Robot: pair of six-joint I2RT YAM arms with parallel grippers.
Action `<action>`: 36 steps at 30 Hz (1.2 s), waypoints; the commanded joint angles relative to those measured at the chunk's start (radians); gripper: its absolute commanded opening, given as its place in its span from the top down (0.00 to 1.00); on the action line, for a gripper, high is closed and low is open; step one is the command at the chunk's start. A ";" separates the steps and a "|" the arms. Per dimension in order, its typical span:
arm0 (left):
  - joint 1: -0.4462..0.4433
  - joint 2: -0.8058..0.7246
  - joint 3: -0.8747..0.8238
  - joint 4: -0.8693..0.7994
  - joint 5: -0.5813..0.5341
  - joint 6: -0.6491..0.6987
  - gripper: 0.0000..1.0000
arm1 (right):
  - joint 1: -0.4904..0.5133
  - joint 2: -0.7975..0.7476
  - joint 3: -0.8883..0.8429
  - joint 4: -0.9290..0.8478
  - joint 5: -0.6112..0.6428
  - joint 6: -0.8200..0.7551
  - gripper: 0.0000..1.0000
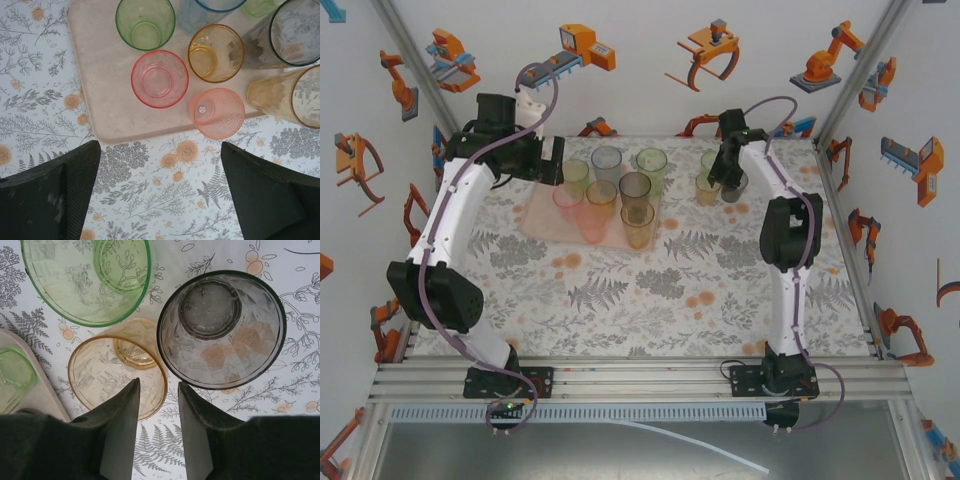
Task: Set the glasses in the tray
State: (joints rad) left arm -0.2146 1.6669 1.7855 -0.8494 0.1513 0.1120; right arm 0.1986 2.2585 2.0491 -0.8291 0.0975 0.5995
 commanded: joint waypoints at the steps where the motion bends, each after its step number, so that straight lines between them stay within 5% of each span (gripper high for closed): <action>1: -0.002 -0.039 -0.013 -0.020 0.023 -0.008 0.02 | -0.003 0.020 0.033 -0.030 0.026 -0.022 0.66; 14: -0.002 -0.069 -0.010 -0.031 0.022 -0.016 0.02 | -0.001 0.002 0.022 -0.039 0.019 -0.041 0.96; 27: -0.012 -0.065 0.078 -0.103 0.086 -0.059 0.03 | 0.047 -0.221 -0.132 -0.069 0.065 -0.095 1.00; 36: -0.015 -0.113 0.026 -0.141 0.156 -0.075 0.03 | 0.193 -0.509 -0.299 -0.151 0.137 -0.100 1.00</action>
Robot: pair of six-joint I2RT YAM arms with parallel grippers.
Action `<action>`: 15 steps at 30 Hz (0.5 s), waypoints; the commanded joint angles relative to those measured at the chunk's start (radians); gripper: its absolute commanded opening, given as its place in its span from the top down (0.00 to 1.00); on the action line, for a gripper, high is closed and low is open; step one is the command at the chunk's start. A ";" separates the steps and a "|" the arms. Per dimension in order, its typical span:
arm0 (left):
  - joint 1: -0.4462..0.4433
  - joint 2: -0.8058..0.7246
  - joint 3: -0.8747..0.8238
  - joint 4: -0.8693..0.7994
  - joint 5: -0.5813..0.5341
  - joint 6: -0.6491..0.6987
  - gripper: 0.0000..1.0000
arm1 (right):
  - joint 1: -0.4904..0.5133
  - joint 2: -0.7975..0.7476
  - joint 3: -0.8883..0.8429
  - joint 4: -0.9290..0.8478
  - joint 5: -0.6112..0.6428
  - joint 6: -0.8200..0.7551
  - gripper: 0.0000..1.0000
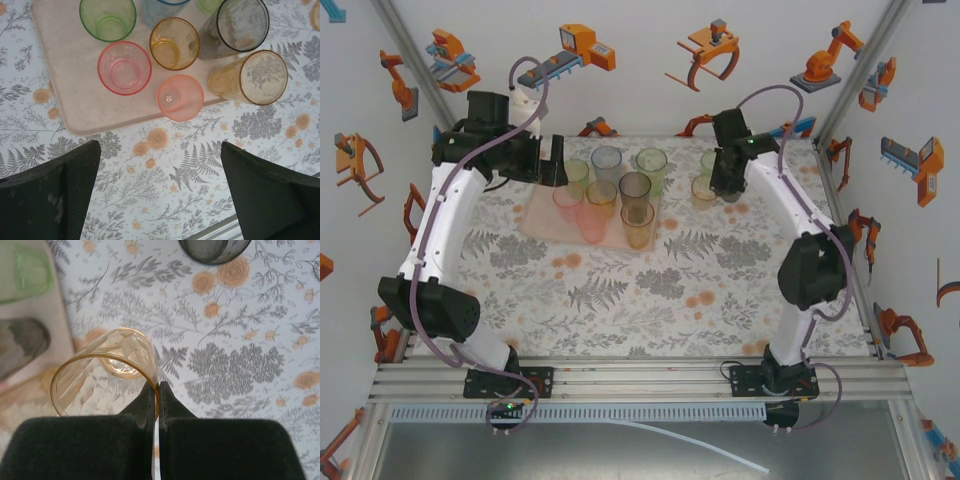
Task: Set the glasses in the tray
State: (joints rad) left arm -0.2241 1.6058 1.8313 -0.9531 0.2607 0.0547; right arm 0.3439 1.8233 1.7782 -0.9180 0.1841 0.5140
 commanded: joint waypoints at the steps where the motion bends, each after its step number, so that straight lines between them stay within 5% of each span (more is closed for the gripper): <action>1: -0.005 -0.062 -0.037 -0.037 0.048 -0.018 0.03 | 0.079 -0.105 -0.040 -0.082 0.071 -0.013 1.00; 8: -0.002 -0.142 -0.196 -0.013 0.122 0.006 0.03 | 0.314 -0.233 -0.049 -0.210 0.158 0.058 1.00; 15: 0.025 -0.252 -0.287 -0.028 0.192 0.007 0.02 | 0.518 -0.145 -0.002 -0.207 0.164 0.153 1.00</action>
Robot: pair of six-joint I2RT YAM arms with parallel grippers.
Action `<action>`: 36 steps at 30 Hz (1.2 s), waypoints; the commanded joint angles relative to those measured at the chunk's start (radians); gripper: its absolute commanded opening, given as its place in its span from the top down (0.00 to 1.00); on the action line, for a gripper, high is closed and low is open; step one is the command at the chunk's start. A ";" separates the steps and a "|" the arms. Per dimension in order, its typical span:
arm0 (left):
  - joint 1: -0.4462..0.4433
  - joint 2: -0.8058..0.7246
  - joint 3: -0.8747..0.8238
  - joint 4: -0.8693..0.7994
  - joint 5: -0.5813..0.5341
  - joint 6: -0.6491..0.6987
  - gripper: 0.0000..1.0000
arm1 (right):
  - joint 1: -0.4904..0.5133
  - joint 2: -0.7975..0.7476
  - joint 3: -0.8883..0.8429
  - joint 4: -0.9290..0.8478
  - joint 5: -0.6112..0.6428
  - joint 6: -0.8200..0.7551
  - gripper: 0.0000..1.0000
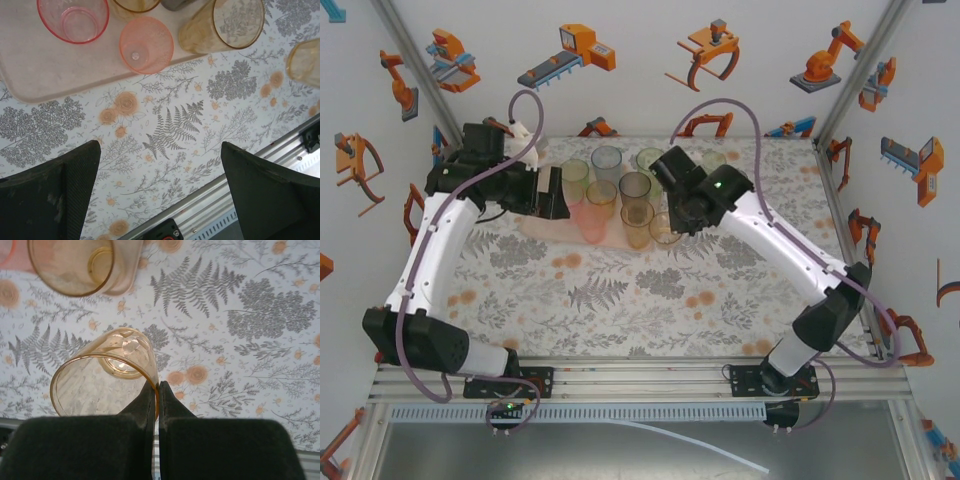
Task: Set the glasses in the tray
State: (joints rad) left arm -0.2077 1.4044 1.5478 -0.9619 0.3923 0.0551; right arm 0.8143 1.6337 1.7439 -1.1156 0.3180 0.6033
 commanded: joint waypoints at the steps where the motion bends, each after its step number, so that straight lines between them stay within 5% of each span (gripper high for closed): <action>1: 0.010 -0.066 -0.018 -0.026 0.070 0.013 0.02 | 0.069 0.067 0.041 0.006 0.024 0.072 1.00; 7: 0.042 -0.153 -0.126 -0.045 0.082 0.047 0.06 | 0.138 0.207 0.062 0.127 -0.042 0.100 1.00; 11: 0.069 -0.197 -0.164 -0.056 -0.103 0.026 0.07 | 0.153 0.291 0.069 0.214 -0.093 0.120 1.00; 14: 0.123 -0.227 -0.188 -0.054 -0.141 0.011 0.08 | 0.162 0.359 0.101 0.237 -0.118 0.121 1.00; 36: 0.157 -0.197 -0.227 -0.014 0.062 -0.003 0.06 | 0.179 0.525 0.132 0.285 -0.115 0.104 0.94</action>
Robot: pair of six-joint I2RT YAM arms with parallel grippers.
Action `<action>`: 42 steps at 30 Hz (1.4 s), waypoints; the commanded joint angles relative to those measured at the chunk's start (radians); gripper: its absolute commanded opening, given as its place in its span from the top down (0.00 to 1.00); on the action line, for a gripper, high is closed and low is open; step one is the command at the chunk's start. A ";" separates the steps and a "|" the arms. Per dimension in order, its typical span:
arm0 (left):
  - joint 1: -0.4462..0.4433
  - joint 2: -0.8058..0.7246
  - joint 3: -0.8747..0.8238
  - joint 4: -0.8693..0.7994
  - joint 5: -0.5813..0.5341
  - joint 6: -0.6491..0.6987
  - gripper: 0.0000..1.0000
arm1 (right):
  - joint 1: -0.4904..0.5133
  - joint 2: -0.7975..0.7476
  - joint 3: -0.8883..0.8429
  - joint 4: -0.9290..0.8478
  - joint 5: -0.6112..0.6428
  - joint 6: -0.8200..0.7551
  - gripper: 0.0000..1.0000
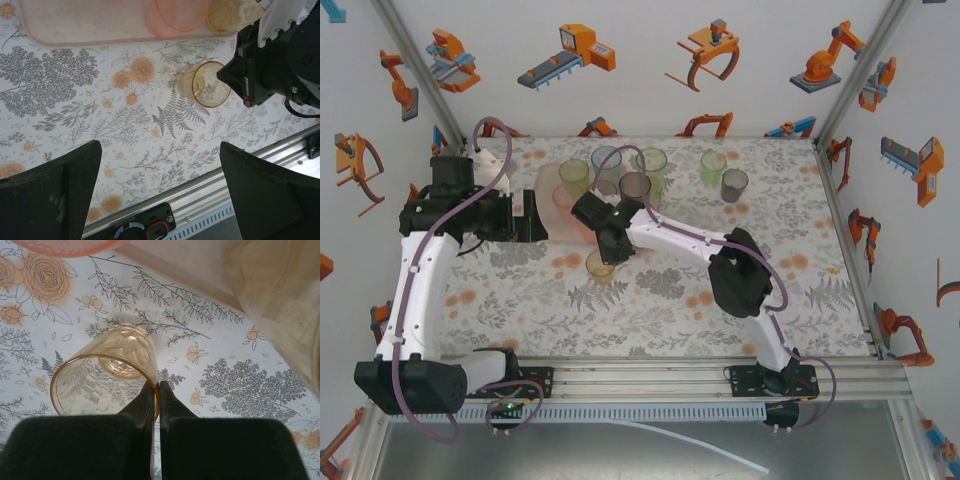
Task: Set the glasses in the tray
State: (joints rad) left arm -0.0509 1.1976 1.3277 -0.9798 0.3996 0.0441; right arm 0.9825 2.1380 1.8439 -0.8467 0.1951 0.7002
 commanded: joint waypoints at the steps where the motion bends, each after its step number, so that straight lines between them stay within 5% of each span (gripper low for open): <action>1: -0.001 0.016 -0.007 0.002 0.054 0.013 0.06 | 0.013 0.022 0.032 0.018 0.005 0.007 0.93; 10: -0.015 0.061 -0.028 -0.005 0.102 0.104 0.04 | 0.020 0.007 0.014 0.027 -0.003 0.007 0.75; 19: -0.040 0.076 -0.090 -0.004 0.039 0.177 0.06 | 0.021 -0.120 0.034 -0.051 0.024 -0.017 0.70; 31: -0.328 0.222 -0.136 0.210 -0.212 0.109 0.14 | -0.014 -0.391 0.050 -0.245 0.154 -0.009 0.70; 42: -0.440 0.333 -0.137 0.339 -0.205 0.027 0.34 | -0.114 -0.639 -0.176 -0.237 0.234 0.069 0.69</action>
State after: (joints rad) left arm -0.4713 1.5219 1.1954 -0.6884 0.1974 0.1040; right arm 0.8780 1.5093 1.7065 -1.0630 0.3897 0.7330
